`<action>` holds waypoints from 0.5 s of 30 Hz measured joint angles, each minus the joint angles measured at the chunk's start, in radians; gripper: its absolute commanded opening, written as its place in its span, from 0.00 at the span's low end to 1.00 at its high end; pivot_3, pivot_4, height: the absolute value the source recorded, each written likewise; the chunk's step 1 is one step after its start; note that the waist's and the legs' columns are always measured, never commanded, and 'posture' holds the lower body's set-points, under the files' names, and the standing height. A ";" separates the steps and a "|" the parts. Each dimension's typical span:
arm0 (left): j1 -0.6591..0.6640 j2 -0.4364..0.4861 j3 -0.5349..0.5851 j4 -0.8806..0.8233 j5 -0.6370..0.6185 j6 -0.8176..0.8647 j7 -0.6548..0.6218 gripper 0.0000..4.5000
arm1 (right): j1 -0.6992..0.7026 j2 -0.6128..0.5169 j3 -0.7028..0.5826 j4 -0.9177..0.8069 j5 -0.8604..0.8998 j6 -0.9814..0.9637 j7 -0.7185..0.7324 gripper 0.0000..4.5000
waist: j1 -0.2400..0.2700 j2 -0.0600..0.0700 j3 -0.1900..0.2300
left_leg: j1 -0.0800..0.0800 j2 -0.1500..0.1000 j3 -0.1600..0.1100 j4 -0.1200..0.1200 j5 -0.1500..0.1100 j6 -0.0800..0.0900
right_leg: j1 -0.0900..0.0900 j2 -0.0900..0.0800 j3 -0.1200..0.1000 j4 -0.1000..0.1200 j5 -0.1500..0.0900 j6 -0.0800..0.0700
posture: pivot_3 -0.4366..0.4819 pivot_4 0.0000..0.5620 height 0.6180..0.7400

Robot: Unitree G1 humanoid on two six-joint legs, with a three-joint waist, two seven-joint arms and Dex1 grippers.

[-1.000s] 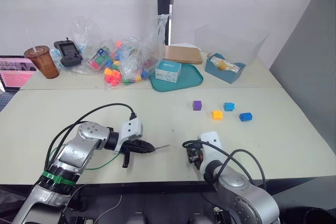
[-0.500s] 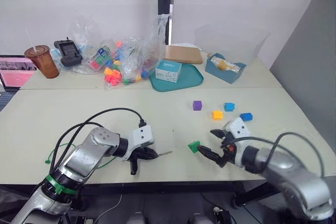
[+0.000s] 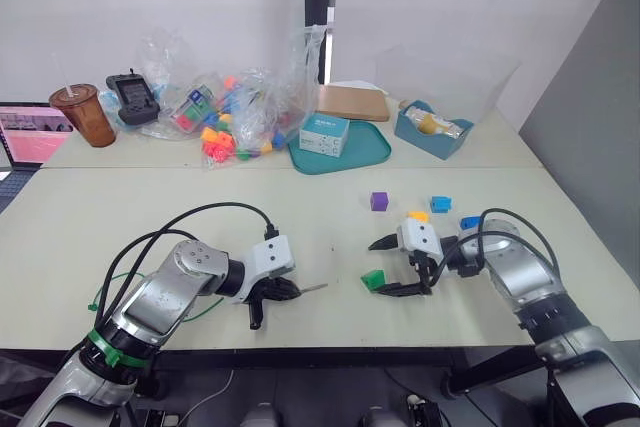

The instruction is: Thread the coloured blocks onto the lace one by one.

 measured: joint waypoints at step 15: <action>0.004 0.025 0.000 -0.010 0.000 0.002 0.000 0.00 | -0.051 0.050 -0.007 0.167 -0.021 -0.111 0.091 0.67 | -0.003 0.000 0.000 | 0.001 0.000 0.000 0.001 0.000 0.000 | 0.000 0.000 0.000 0.002 0.000 0.000 | 0.48 0.27 1.00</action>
